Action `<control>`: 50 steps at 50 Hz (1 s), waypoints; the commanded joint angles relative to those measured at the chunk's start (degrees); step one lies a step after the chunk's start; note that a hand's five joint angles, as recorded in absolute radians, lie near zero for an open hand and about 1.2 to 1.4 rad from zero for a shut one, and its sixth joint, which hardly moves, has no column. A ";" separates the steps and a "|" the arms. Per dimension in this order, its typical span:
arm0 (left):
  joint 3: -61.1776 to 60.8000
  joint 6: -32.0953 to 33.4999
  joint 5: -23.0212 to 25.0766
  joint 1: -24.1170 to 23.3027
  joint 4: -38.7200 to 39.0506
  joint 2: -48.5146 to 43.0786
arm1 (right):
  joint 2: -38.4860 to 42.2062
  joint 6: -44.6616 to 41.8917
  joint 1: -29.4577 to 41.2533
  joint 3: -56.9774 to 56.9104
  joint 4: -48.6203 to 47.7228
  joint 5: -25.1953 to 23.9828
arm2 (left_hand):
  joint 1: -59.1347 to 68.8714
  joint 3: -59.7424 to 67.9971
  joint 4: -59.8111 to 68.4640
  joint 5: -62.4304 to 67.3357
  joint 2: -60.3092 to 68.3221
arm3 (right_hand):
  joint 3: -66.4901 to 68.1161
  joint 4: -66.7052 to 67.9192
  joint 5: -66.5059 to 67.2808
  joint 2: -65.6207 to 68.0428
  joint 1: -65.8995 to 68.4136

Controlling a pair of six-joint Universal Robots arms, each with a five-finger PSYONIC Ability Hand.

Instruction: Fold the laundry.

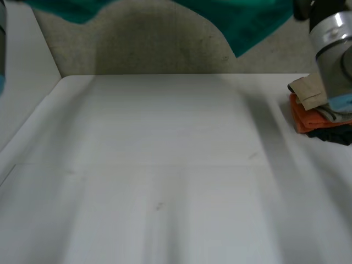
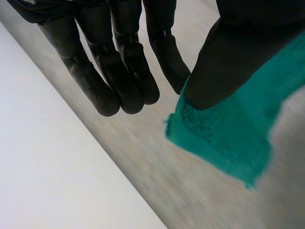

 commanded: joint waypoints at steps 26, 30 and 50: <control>-46.49 25.66 -3.66 -0.72 -31.85 16.17 | -6.47 -28.97 -2.87 29.17 46.07 3.38 | 13.45 11.84 11.33 13.60 11.37 | 11.87 11.33 13.35 12.68 15.66; -51.16 30.49 -2.10 0.51 -35.39 25.50 | -13.77 -36.35 -5.33 37.08 53.03 3.74 | 13.45 11.84 11.33 13.60 11.37 | 11.87 11.33 13.35 12.68 15.66; -22.19 26.30 -4.45 -3.44 -24.58 -3.37 | 5.00 -22.32 -1.12 16.73 31.00 3.30 | 13.45 11.84 11.33 13.60 11.37 | 11.87 11.33 13.35 12.68 15.66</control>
